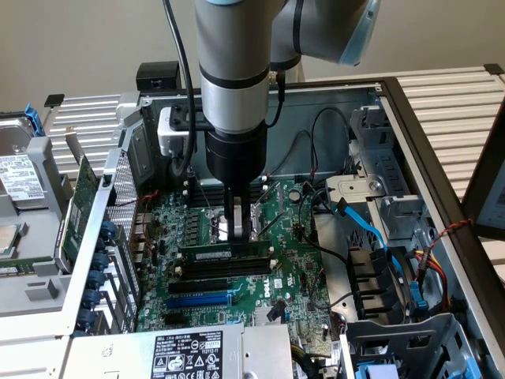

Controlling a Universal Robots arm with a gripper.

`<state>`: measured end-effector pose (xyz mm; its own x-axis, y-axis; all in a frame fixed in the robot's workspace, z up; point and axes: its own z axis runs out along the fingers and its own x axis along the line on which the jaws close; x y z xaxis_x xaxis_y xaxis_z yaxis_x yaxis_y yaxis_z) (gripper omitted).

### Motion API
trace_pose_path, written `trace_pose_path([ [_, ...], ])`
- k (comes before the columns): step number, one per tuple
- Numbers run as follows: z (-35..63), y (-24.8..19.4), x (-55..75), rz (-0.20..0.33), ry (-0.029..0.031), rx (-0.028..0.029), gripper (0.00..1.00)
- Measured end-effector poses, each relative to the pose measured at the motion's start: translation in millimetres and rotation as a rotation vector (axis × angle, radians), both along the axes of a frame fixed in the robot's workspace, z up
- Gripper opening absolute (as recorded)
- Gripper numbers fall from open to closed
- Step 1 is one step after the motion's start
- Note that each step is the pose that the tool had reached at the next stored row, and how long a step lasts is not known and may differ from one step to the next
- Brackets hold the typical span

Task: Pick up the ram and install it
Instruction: 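Insert the ram into the slot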

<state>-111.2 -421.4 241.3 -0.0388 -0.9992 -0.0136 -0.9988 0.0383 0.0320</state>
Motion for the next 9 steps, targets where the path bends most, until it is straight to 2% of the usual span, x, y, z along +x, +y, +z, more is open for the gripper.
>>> trace_pose_path([
  [4, -0.7, -0.1, 0.2, 0.0, -0.0002, -0.0017, 0.13],
  [9, -2.1, -0.1, 0.1, -0.001, 0.0, -0.007, 0.13],
])
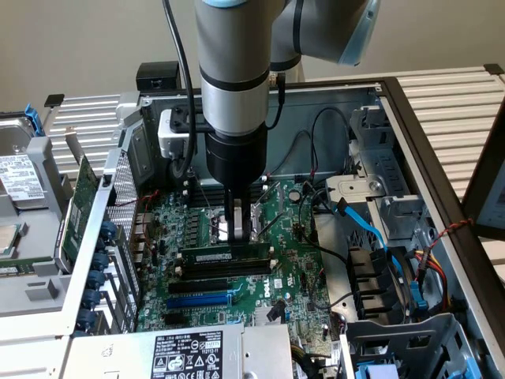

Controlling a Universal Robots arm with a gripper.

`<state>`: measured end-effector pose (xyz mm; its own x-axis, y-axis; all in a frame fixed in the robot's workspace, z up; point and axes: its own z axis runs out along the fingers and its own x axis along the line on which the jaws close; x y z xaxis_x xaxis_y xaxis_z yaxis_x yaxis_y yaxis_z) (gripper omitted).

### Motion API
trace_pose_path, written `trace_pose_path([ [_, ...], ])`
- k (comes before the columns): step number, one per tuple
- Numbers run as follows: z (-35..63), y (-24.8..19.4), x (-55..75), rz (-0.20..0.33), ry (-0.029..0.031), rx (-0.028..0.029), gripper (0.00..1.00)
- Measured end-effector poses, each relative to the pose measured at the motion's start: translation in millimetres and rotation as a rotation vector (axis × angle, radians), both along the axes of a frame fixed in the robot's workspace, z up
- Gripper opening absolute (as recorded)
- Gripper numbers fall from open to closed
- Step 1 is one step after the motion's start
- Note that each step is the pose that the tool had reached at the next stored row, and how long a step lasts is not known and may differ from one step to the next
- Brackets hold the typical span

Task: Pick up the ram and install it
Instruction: 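Insert the ram into the slot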

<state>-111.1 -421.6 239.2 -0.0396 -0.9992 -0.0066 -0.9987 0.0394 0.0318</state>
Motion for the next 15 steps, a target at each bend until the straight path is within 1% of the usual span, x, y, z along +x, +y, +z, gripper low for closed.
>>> trace_pose_path([
  [2, -0.2, 0.0, 0.0, 0.0, 0.0001, -0.0019, 0.13],
  [15, -3.2, 1.3, -0.7, -0.002, -0.0001, -0.0021, 0.13],
])
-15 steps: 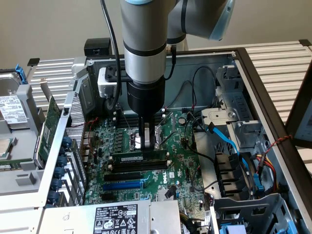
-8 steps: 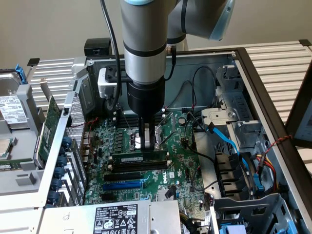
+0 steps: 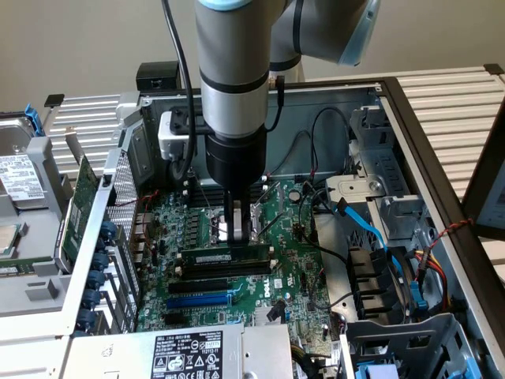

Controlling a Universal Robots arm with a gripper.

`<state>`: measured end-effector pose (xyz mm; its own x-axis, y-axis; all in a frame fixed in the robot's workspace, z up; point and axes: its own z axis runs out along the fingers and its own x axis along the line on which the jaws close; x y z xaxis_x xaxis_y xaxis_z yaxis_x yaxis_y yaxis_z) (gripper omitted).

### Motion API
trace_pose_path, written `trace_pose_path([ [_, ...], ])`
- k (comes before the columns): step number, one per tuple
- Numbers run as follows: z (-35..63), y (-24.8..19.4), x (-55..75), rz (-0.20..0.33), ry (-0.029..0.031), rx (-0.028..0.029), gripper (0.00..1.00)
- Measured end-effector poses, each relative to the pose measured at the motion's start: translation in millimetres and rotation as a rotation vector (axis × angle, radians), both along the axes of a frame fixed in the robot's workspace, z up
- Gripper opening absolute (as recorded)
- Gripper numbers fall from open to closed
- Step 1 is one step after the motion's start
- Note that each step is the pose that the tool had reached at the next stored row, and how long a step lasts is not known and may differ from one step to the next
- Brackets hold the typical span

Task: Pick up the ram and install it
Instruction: 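Insert the ram into the slot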

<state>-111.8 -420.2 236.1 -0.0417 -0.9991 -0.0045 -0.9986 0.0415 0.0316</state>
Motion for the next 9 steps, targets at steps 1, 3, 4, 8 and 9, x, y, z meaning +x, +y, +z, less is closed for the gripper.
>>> trace_pose_path([
  [1, -0.4, 0.0, -0.2, 0.0, -0.0001, 0.0001, 0.13],
  [3, -1.0, 0.1, -0.7, -0.001, 0.0001, 0.0, 0.13],
  [4, -1.3, 0.1, -0.7, -0.001, 0.0, 0.0, 0.13],
  [8, -2.0, 0.4, -1.0, -0.002, 0.0, 0.0001, 0.13],
  [9, -2.0, 0.4, -1.0, -0.002, 0.0, 0.0, 0.13],
])
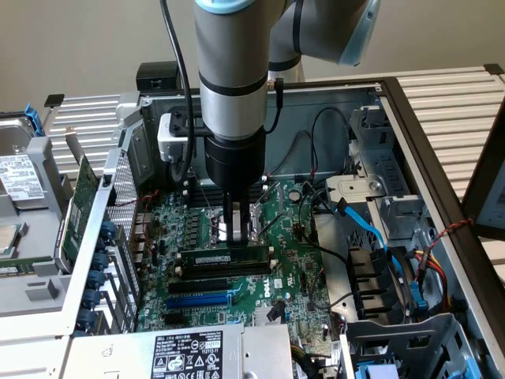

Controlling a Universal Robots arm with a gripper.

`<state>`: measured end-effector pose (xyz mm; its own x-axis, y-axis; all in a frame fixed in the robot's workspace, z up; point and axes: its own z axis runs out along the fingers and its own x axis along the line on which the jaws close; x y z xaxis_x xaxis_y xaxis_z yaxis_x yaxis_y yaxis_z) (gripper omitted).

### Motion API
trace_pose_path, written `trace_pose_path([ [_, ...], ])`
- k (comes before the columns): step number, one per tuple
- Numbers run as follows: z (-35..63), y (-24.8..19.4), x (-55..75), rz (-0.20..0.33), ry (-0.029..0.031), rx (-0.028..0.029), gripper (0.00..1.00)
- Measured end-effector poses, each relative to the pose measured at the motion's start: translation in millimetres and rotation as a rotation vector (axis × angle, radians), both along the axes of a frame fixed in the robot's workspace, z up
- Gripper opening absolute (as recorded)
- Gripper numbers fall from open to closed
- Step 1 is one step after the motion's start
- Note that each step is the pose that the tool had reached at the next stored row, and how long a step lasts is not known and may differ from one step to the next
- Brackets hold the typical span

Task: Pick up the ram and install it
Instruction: 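Insert the ram into the slot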

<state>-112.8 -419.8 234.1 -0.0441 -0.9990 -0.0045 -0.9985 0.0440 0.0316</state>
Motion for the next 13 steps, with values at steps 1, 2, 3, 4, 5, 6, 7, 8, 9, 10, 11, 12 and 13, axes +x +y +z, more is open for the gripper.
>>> trace_pose_path([
  [1, 0.0, 0.0, -0.1, 0.0, 0.0, -0.0001, 0.13],
  [2, -0.1, 0.0, -0.1, -0.001, 0.0001, -0.0001, 0.13],
  [3, -0.3, 0.0, -0.2, -0.001, 0.0, -0.0001, 0.13],
  [4, -0.5, 0.0, -0.2, -0.001, -0.0001, 0.0, 0.13],
  [5, -0.9, 0.0, -0.2, -0.002, -0.0001, 0.0001, 0.13],
  [6, -1.1, 0.0, -0.2, -0.002, 0.0, 0.0, 0.13],
  [7, -1.3, 0.0, -0.2, -0.002, 0.0, 0.0, 0.13],
  [8, -1.3, 0.0, -0.2, -0.002, 0.0001, -0.0002, 0.13],
  [9, -1.4, 0.0, -0.2, -0.002, 0.0001, -0.0001, 0.13],
  [10, -1.6, 0.0, -0.2, -0.002, 0.0, -0.0001, 0.13],
  [11, -1.8, 0.0, -0.2, -0.002, 0.0, 0.0, 0.13],
  [12, -2.0, 0.0, -0.2, -0.002, 0.0, 0.0, 0.13],
  [13, -2.1, 0.0, -0.2, -0.002, 0.0, 0.0, 0.13],
])
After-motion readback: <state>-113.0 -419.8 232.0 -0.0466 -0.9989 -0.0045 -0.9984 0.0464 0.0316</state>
